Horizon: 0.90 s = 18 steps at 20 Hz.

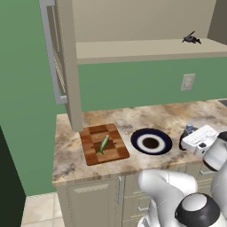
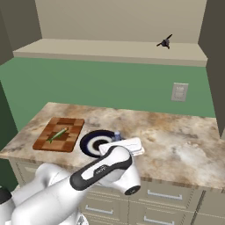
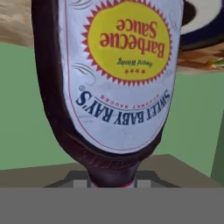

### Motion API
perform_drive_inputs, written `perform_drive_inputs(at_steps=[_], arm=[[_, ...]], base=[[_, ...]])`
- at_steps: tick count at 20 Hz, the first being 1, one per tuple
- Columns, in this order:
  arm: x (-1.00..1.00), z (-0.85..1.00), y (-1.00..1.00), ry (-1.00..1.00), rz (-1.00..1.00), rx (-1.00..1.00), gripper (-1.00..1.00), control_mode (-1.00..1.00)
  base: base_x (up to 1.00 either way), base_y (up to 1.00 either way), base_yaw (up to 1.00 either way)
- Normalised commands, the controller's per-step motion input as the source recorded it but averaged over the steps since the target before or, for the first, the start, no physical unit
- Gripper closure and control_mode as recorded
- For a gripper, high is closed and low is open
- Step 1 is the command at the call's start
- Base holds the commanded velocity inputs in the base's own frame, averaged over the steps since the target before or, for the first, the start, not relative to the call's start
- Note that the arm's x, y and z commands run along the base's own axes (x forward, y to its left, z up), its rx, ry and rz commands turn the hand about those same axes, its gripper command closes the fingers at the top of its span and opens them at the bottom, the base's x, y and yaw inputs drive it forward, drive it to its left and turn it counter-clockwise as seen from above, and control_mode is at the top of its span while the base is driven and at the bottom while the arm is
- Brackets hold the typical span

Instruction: Pick the fish from the plate and place it on the cutting board. Then pick the condiment bottle from the cabinet and place it next to the cutting board.

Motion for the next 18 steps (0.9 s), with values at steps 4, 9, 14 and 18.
perform_drive_inputs(at_steps=[4, 9, 14, 18], arm=[[0.18, -0.35, -0.08, 0.00, 0.00, 0.00, 1.00, -1.00], [0.15, -0.32, -0.13, 0.00, 0.00, 0.00, 1.00, -1.00], [0.13, -0.23, -0.19, 0.00, 0.00, 0.00, 1.00, -1.00], [0.15, -0.17, -0.16, 0.00, 0.00, 0.00, 1.00, -1.00]], base=[[0.00, 0.00, 0.00], [0.00, 0.00, 0.00], [0.00, 0.00, 0.00], [0.00, 0.00, 0.00]])
